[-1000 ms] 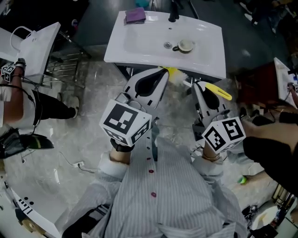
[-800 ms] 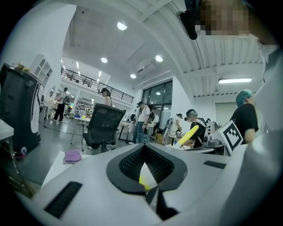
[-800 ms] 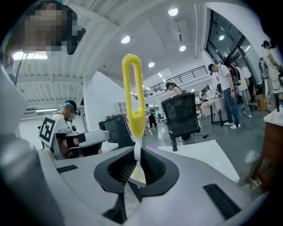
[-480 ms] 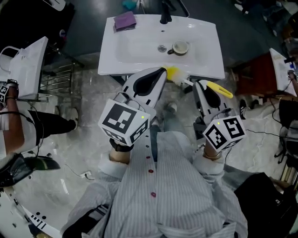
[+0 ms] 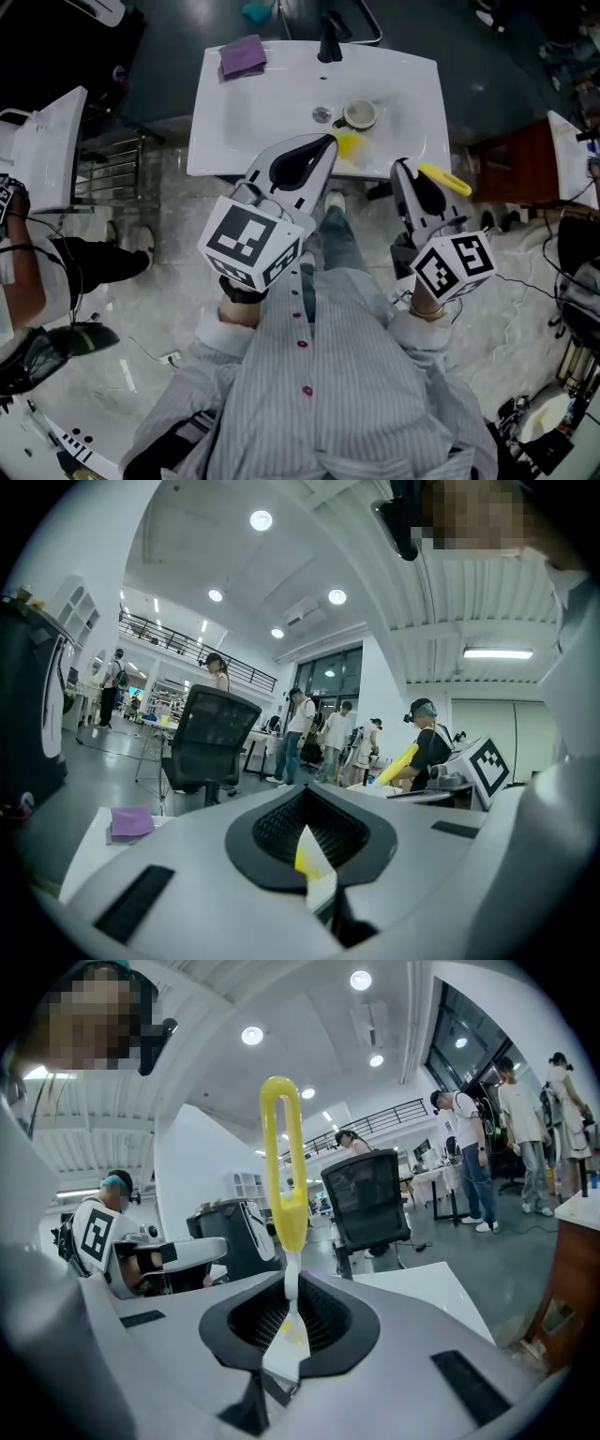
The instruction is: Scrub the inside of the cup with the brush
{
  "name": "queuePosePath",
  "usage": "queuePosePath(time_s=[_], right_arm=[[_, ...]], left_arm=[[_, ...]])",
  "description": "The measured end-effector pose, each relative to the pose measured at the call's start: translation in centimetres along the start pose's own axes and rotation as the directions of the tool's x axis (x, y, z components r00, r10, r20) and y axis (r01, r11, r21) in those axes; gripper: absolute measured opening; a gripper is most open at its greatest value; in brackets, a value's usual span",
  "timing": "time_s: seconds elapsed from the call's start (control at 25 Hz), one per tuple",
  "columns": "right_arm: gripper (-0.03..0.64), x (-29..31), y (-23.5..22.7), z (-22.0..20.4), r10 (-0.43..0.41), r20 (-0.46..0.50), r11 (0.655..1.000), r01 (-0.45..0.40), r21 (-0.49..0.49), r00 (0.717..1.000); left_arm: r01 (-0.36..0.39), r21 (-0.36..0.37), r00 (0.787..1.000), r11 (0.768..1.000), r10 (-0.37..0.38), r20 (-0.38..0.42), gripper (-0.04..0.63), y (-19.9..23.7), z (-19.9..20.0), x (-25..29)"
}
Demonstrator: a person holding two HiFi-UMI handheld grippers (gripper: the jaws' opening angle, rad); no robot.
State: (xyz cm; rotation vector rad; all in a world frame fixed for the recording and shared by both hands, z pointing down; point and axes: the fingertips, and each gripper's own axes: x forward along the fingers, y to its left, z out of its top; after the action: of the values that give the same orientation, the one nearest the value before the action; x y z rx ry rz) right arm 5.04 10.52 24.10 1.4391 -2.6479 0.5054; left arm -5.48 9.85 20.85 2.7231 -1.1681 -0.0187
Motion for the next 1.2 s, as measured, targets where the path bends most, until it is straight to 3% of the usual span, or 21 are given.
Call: queuePosePath(time_s=[0.68, 0.96, 1.2], right_arm=[[0.055, 10.6, -12.7, 5.8, 0.059, -0.042, 0.998, -0.058, 0.006, 0.997], [0.055, 13.8, -15.8, 6.6, 0.093, -0.079, 0.996, -0.093, 0.002, 0.993], [0.055, 14.6, -17.4, 6.5, 0.080, -0.102, 0.997, -0.080, 0.007, 0.991]], left_arm=[[-0.056, -0.001, 0.998, 0.998, 0.056, -0.008, 0.009, 7.3, 2.8, 15.4], [-0.098, -0.014, 0.995, 0.995, 0.098, -0.018, 0.009, 10.0, 2.5, 18.8], [-0.088, -0.030, 0.995, 0.996, 0.086, -0.056, 0.009, 10.8, 1.3, 20.4]])
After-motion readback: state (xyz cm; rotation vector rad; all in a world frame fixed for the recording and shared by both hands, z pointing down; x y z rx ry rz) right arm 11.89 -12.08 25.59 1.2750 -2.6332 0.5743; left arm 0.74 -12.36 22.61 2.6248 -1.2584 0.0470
